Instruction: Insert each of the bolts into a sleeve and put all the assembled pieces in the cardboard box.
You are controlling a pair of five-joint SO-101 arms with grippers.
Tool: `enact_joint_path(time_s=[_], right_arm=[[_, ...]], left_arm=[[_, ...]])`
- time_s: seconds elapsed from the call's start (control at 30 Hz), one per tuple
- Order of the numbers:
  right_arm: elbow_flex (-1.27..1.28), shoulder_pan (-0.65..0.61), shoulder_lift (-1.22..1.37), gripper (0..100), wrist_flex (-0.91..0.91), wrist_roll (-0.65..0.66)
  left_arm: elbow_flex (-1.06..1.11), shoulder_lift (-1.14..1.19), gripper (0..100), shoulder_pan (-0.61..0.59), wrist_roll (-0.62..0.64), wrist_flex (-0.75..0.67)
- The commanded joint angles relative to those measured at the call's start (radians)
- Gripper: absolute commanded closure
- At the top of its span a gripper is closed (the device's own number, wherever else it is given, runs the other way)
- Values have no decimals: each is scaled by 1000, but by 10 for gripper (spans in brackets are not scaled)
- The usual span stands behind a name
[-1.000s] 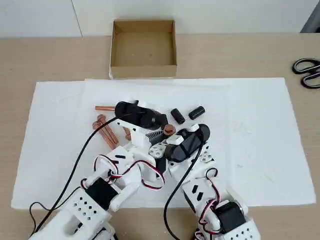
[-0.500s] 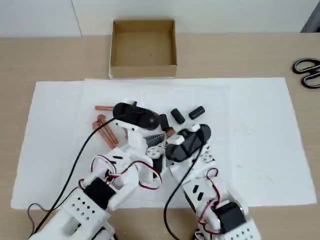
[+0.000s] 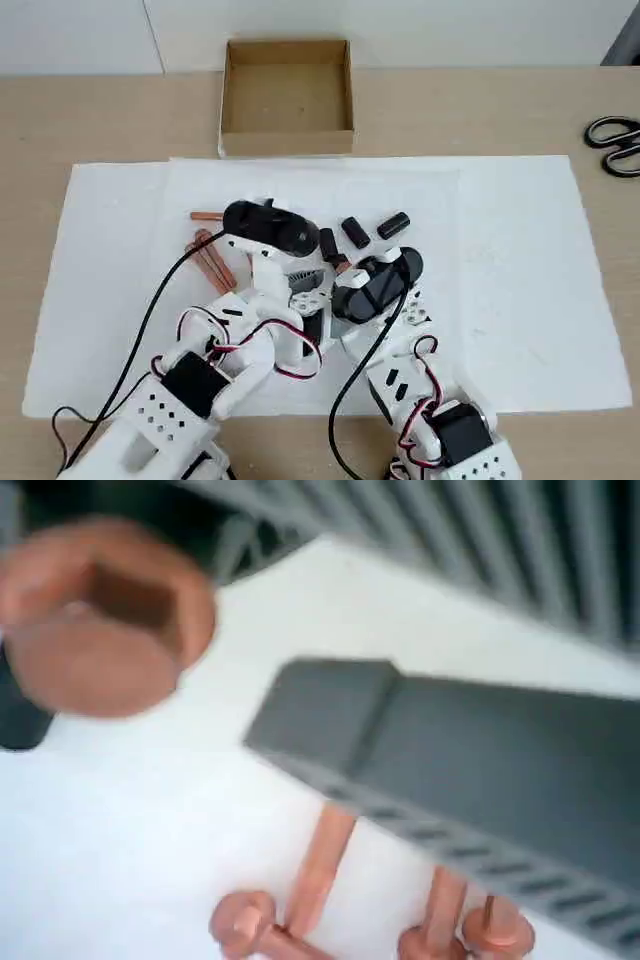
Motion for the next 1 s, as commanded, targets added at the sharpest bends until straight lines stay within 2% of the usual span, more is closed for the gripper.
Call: enact_joint_path(time_s=[0.0, 0.23, 0.6, 0.83, 0.97], right_arm=[[-15, -2, -8, 995, -18, -11], [-15, -2, -8, 995, -18, -11], [-15, -2, -8, 995, -18, -11], [-15, -2, -8, 995, -18, -11], [-15, -2, -8, 995, -18, -11]], left_arm=[[-61, -9, 753, -34, 0, 8], [-74, -9, 753, -52, -5, 8], [-81, -9, 753, -233, -20, 35], [-113, -26, 753, -368, -86, 107], [-133, -127, 751, -528, -120, 209]])
